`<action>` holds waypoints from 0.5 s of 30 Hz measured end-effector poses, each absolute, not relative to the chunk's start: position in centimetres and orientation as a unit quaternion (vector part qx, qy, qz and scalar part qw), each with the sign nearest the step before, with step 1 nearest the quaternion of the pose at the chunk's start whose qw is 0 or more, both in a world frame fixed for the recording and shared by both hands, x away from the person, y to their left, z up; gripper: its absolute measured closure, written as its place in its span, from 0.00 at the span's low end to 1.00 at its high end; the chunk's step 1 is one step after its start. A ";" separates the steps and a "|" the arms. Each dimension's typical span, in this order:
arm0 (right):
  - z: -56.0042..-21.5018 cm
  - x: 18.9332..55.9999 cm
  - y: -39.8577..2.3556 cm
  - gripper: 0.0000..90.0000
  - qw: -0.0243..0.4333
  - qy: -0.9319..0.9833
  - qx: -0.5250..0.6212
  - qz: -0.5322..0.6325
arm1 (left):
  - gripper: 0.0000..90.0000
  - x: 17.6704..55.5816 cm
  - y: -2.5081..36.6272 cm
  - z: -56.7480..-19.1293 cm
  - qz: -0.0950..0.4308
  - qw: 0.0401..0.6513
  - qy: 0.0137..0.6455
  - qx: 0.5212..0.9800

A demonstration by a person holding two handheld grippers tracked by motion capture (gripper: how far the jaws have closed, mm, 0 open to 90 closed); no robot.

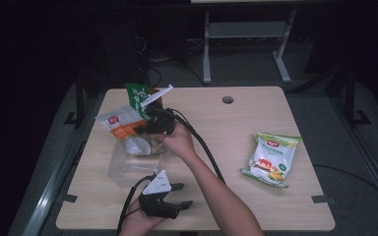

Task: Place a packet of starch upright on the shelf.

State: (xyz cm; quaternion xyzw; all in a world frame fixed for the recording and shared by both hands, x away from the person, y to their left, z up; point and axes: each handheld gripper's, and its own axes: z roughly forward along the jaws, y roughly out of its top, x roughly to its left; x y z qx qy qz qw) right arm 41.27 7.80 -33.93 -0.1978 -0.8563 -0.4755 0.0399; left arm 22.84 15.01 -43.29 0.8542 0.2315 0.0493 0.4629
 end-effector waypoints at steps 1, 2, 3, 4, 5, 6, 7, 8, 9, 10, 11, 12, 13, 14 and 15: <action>-34.2 41.3 8.0 1.00 0.043 -0.854 -0.198 -0.479 | 0.41 22.8 15.0 -43.3 0.048 0.463 0.232 0.854; -34.3 41.3 8.2 1.00 0.044 -0.854 -0.202 -0.477 | 0.41 22.8 15.0 -43.3 0.048 0.463 0.232 0.854; -34.5 41.3 8.4 1.00 0.045 -0.854 -0.202 -0.477 | 0.41 22.8 15.0 -43.3 0.048 0.463 0.232 0.854; -34.8 41.4 8.6 1.00 0.044 -0.854 -0.202 -0.477 | 0.41 22.8 15.0 -43.3 0.049 0.462 0.231 0.855; -35.0 41.3 8.7 1.00 0.047 -0.853 -0.205 -0.478 | 0.41 22.8 15.0 -43.3 0.049 0.463 0.230 0.855; -35.2 41.4 8.8 1.00 0.045 -0.852 -0.205 -0.479 | 0.41 22.8 15.0 -43.3 0.049 0.463 0.231 0.854; -35.4 41.4 8.9 1.00 0.048 -0.850 -0.207 -0.482 | 0.41 22.8 15.0 -43.3 0.049 0.463 0.231 0.854; -35.8 41.4 9.0 1.00 0.048 -0.850 -0.208 -0.481 | 0.41 22.7 14.9 -43.3 0.046 0.463 0.234 0.854; -36.0 41.5 9.1 1.00 0.046 -0.852 -0.208 -0.478 | 0.41 22.7 14.9 -43.4 0.048 0.461 0.231 0.855; -36.4 41.4 9.1 1.00 0.049 -0.853 -0.212 -0.475 | 0.41 22.7 14.9 -43.4 0.048 0.460 0.230 0.856; -36.8 41.5 9.1 0.99 0.047 -0.853 -0.211 -0.475 | 0.41 22.7 14.9 -43.4 0.048 0.460 0.230 0.856; -37.0 41.5 9.0 0.99 0.048 -0.853 -0.214 -0.474 | 0.41 22.7 14.9 -43.4 0.049 0.459 0.230 0.857; -37.1 41.5 8.9 0.99 0.045 -0.851 -0.216 -0.476 | 0.41 22.8 14.9 -43.4 0.049 0.459 0.229 0.857; -37.2 41.6 8.7 0.96 0.050 -0.848 -0.223 -0.478 | 0.41 22.8 14.9 -43.4 0.049 0.459 0.230 0.857; -37.2 41.6 8.6 0.91 0.054 -0.848 -0.224 -0.478 | 0.41 22.8 14.9 -43.4 0.048 0.459 0.231 0.857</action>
